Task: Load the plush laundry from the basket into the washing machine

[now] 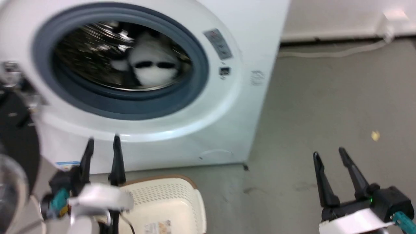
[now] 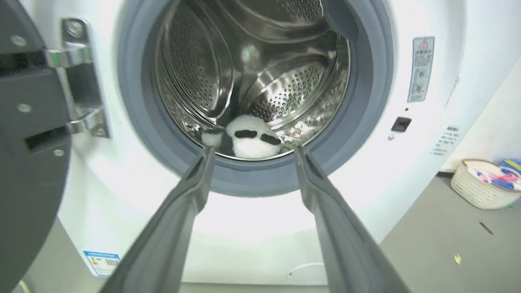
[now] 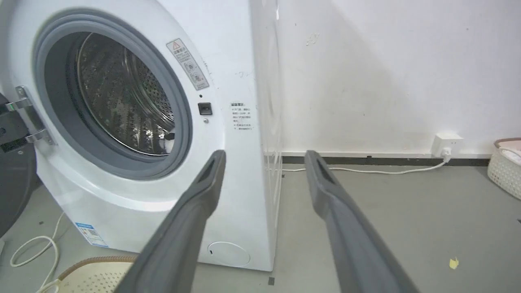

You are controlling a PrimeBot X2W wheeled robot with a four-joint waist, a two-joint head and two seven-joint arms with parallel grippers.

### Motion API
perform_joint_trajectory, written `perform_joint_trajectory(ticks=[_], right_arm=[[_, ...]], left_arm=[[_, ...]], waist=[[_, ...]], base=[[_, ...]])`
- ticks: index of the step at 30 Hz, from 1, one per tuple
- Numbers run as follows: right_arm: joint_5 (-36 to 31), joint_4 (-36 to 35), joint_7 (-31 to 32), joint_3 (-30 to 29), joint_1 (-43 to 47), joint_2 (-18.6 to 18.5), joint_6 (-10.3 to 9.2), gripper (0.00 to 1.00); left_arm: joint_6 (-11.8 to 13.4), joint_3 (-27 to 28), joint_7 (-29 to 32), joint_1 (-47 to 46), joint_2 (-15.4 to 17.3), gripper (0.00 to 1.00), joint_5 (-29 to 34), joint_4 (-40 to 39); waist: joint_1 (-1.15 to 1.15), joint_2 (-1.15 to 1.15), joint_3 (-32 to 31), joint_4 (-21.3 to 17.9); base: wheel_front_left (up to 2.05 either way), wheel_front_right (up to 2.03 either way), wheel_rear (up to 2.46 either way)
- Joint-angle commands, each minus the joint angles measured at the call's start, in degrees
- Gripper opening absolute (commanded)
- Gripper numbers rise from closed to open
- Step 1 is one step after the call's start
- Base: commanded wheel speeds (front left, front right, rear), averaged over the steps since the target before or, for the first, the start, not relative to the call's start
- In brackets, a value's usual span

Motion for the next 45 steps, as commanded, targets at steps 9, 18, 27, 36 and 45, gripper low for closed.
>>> perform_joint_trajectory(ticks=[9, 18, 27, 36, 45], right_arm=[[-0.21, 0.37, -0.27, 0.12, 4.82, 0.05, -0.04, 1.0], [0.03, 1.39, -0.27, 1.09, 6.2, 0.16, -0.04, 1.0], [0.17, 1.58, 0.17, 1.03, 5.57, 0.06, 0.01, 0.0], [-0.4, 1.42, 1.22, 0.9, 5.19, 0.07, 0.01, 0.0], [-0.98, 1.26, 2.28, 0.78, 4.8, 0.08, 0.0, 0.0]], left_arm=[[1.09, -1.68, -0.3, 13.63, -3.19, 1.0, 1.7, -7.84], [3.06, -4.09, -0.3, 17.34, -3.82, 1.0, 4.36, -9.19], [3.39, -4.31, 0.16, 16.75, -3.94, 0.0, 4.14, -8.95], [3.36, -4.13, 1.21, 16.41, -3.95, 0.0, 4.91, -9.4], [3.32, -3.95, 2.26, 16.06, -3.96, 0.0, 5.68, -9.85]], waist=[[0.02, 0.0, -6.32, 5.94], [0.02, 0.0, -7.04, 6.47], [0.02, 0.0, -7.33, 6.58], [0.02, 0.0, -7.29, 6.74], [0.02, 0.0, -7.24, 6.91]], base=[[0.0, 0.0, 0.0], [0.0, 0.0, 0.0], [0.0, 0.0, 0.0], [0.0, 0.0, 0.0], [0.0, 0.0, 0.0]])
